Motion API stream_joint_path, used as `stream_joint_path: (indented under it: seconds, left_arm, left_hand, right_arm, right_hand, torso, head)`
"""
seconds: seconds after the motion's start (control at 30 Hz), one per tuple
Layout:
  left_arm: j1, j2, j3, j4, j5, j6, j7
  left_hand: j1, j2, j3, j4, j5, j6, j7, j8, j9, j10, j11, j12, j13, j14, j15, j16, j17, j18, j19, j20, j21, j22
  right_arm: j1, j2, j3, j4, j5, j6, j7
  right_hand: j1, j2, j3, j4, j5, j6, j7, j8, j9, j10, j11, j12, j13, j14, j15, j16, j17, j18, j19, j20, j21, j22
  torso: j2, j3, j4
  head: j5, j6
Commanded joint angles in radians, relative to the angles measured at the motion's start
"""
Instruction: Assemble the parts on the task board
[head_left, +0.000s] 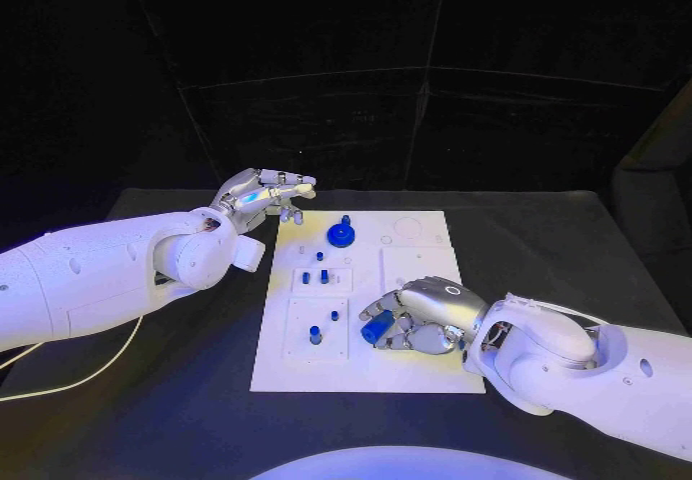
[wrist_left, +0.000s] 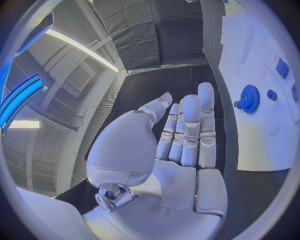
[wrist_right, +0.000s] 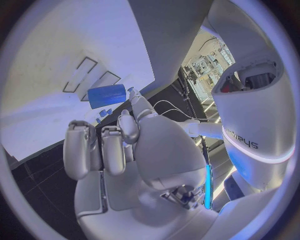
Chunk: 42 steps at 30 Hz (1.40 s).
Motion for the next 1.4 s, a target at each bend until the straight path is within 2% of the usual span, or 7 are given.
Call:
stream_joint_path:
  seconds: [0.03,0.13,0.23,0.37,0.73,0.9,1.4]
  left_arm:
    - [0.001,0.002,0.001,0.000,-0.001,0.012,0.003]
    - [0.001,0.002,0.001,0.000,-0.001,0.012,0.003]
    - [0.001,0.002,0.000,0.000,-0.001,0.012,0.002]
    - [0.001,0.001,0.000,0.000,-0.001,0.012,0.002]
    - [0.001,0.001,0.000,0.000,-0.001,0.013,0.000]
    - [0.001,0.000,0.000,0.000,-0.001,0.013,-0.001]
    - [0.001,-0.001,0.000,0.001,-0.001,0.014,-0.004]
  left_hand:
    - [0.001,0.003,-0.006,0.001,0.006,-0.006,0.000,-0.003,0.000,-0.009,0.000,0.003,-0.002,-0.006,-0.001,-0.002,-0.001,0.014,0.003,0.003,-0.006,-0.001]
    - [0.001,0.003,-0.006,0.001,0.006,-0.006,0.000,-0.003,0.000,-0.009,0.000,0.003,-0.002,-0.006,-0.001,-0.002,-0.001,0.014,0.003,0.003,-0.006,-0.001]
    - [0.001,0.003,-0.006,0.001,0.006,-0.006,0.000,-0.003,0.000,-0.009,0.000,0.003,-0.002,-0.006,-0.001,-0.002,-0.001,0.014,0.003,0.003,-0.006,-0.001]
    - [0.001,0.003,-0.006,0.001,0.006,-0.006,0.000,-0.003,0.000,-0.009,0.000,0.003,-0.002,-0.006,-0.001,-0.002,-0.001,0.014,0.003,0.003,-0.006,-0.001]
    - [0.002,0.004,-0.007,0.001,0.005,-0.006,0.000,-0.002,0.000,-0.010,0.000,0.004,-0.002,-0.006,-0.001,-0.001,-0.001,0.014,0.003,0.003,-0.006,-0.001]
    - [0.002,0.004,-0.007,0.001,0.005,-0.006,0.000,-0.002,0.000,-0.010,0.000,0.004,-0.002,-0.006,-0.001,-0.001,-0.001,0.014,0.003,0.003,-0.006,-0.001]
    - [0.002,0.004,-0.007,0.001,0.005,-0.007,0.001,-0.002,0.000,-0.010,0.000,0.004,-0.002,-0.006,-0.001,-0.002,-0.001,0.014,0.003,0.003,-0.006,-0.002]
  right_arm:
    - [0.003,0.009,0.001,0.000,-0.137,0.090,-0.076]
    - [0.004,0.018,0.001,-0.001,-0.178,0.116,-0.106]
    - [0.004,0.021,0.001,-0.001,-0.202,0.123,-0.122]
    - [0.004,0.025,0.001,-0.002,-0.222,0.125,-0.137]
    - [0.004,0.040,0.001,-0.007,-0.242,0.104,-0.166]
    - [0.004,0.040,0.001,-0.003,-0.222,0.077,-0.162]
    - [0.004,0.035,0.001,0.002,-0.185,0.062,-0.161]
  right_hand:
    - [-0.007,-0.042,0.064,0.007,0.007,-0.026,-0.013,-0.011,-0.008,0.024,-0.033,0.053,0.073,0.080,-0.015,0.007,0.143,0.011,0.001,-0.013,0.001,0.138]
    - [-0.015,-0.075,0.128,0.020,0.008,-0.054,-0.024,-0.013,-0.020,0.028,-0.039,0.065,0.080,0.081,-0.022,0.008,0.147,0.011,0.002,-0.019,0.001,0.139]
    - [-0.017,-0.086,0.151,0.027,0.009,-0.068,-0.029,-0.014,-0.025,0.032,-0.042,0.075,0.086,0.081,-0.024,0.009,0.150,0.010,0.004,-0.020,0.003,0.141]
    - [-0.018,-0.090,0.166,0.031,0.008,-0.052,-0.028,-0.011,-0.024,0.040,-0.042,0.090,0.095,0.083,-0.026,0.012,0.155,0.008,0.011,-0.022,0.009,0.148]
    - [-0.018,-0.089,0.225,0.034,-0.015,-0.017,-0.020,-0.003,-0.023,0.050,-0.038,0.112,0.110,0.085,-0.025,0.016,0.165,0.005,0.021,-0.023,0.019,0.159]
    - [-0.050,-0.084,0.256,0.043,-0.028,0.043,-0.003,0.012,-0.019,0.063,-0.026,0.138,0.128,0.087,-0.019,0.023,0.175,0.000,0.032,-0.019,0.031,0.172]
    - [-0.090,-0.081,0.290,0.056,-0.027,0.108,0.023,0.015,-0.021,0.068,-0.008,0.155,0.139,0.089,-0.006,0.026,0.182,-0.001,0.038,-0.007,0.036,0.179]
  torso:
    - [0.000,0.0000,-0.0014]
    - [-0.001,0.0004,-0.0012]
    - [0.000,0.0004,-0.0008]
    - [-0.001,0.0007,-0.0021]
    - [0.001,0.0010,-0.0010]
    - [0.000,0.0008,-0.0024]
    - [0.000,0.0005,-0.0020]
  head:
    - [0.002,-0.001]
    - [0.003,-0.003]
    - [0.004,-0.003]
    - [0.005,-0.003]
    - [0.004,-0.003]
    - [0.006,-0.004]
    - [0.004,-0.004]
